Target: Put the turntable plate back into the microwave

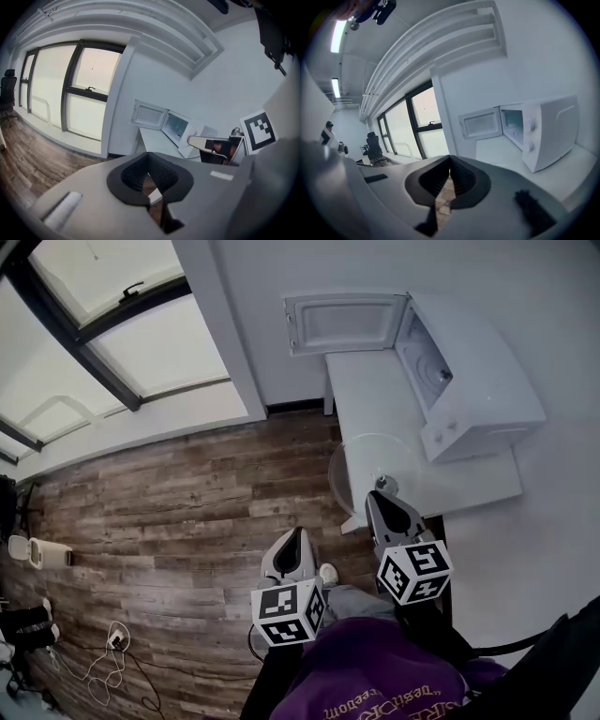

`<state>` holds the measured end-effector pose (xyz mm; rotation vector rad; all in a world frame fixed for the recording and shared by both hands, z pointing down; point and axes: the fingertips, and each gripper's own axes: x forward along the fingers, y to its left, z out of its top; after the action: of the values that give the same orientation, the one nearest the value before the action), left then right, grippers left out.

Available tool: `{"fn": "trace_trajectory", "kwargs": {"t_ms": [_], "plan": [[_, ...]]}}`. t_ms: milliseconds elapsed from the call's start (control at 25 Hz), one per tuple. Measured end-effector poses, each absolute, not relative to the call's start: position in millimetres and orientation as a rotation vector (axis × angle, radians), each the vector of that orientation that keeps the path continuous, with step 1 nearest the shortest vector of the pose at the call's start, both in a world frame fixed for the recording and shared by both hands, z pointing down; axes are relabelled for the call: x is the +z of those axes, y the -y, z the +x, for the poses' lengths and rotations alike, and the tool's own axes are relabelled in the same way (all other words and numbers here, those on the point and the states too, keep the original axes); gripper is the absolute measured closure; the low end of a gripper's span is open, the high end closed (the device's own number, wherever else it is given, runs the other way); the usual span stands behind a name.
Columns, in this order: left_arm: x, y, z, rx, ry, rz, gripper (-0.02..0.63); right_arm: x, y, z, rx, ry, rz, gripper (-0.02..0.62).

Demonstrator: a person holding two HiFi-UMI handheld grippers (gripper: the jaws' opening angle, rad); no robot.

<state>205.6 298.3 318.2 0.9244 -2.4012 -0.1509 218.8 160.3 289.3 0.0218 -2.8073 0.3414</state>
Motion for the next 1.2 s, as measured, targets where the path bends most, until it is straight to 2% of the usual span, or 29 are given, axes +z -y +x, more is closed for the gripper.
{"fn": "trace_trajectory", "kwargs": {"t_ms": [480, 960, 1200], "plan": [[314.3, -264.4, 140.5, -0.066, 2.345, 1.036, 0.601, 298.0, -117.6, 186.1, 0.403, 2.791, 0.263, 0.588], [312.1, -168.3, 27.5, 0.132, 2.068, 1.494, 0.603, 300.5, -45.4, 148.3, 0.522, 2.686, 0.913, 0.588], [311.2, -135.5, -2.6, 0.168, 1.901, 1.658, 0.601, 303.4, -29.7, 143.0, 0.617, 2.580, 1.170, 0.586]]}}
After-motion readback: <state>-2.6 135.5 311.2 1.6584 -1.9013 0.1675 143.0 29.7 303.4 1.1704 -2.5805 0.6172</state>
